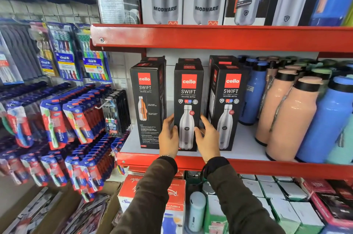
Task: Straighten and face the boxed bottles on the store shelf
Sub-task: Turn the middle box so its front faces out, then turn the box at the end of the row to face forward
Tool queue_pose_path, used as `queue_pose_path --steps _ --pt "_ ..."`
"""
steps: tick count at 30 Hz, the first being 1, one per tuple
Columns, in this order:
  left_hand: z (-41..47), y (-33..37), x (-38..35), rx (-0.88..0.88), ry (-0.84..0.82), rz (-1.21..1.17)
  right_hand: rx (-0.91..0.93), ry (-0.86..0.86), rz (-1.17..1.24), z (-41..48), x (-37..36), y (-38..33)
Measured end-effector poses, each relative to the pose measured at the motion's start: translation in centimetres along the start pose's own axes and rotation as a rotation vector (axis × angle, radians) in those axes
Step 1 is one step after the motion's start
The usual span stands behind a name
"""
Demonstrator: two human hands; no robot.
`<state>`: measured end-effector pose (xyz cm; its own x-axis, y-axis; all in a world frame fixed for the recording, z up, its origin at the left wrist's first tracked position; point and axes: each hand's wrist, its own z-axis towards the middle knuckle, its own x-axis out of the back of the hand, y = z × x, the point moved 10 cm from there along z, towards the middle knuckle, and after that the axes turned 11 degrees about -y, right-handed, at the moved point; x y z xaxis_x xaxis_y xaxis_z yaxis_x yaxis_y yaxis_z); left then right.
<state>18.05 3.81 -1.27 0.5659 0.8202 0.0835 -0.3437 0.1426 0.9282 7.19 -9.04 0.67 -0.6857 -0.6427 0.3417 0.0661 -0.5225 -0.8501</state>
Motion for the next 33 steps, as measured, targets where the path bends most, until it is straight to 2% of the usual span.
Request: queue_pose_path --steps 10,18,22,28,33 --pt "0.1 0.1 -0.1 -0.023 0.000 0.019 0.006 0.051 -0.029 -0.4 0.6 -0.6" --pt "-2.5 2.4 1.4 -0.162 0.084 0.023 0.170 0.227 -0.052 -3.2 2.1 -3.7" --pt "-4.1 4.0 3.7 -0.271 0.164 0.087 0.236 0.170 -0.026 -4.0 0.1 -5.5" --pt "-4.5 4.8 8.5 -0.321 0.278 0.193 0.246 0.098 0.000 -3.7 -4.6 -7.2" --pt "-3.5 3.9 12.3 -0.234 0.312 0.181 0.196 0.003 0.024 -2.6 -9.0 -7.0"
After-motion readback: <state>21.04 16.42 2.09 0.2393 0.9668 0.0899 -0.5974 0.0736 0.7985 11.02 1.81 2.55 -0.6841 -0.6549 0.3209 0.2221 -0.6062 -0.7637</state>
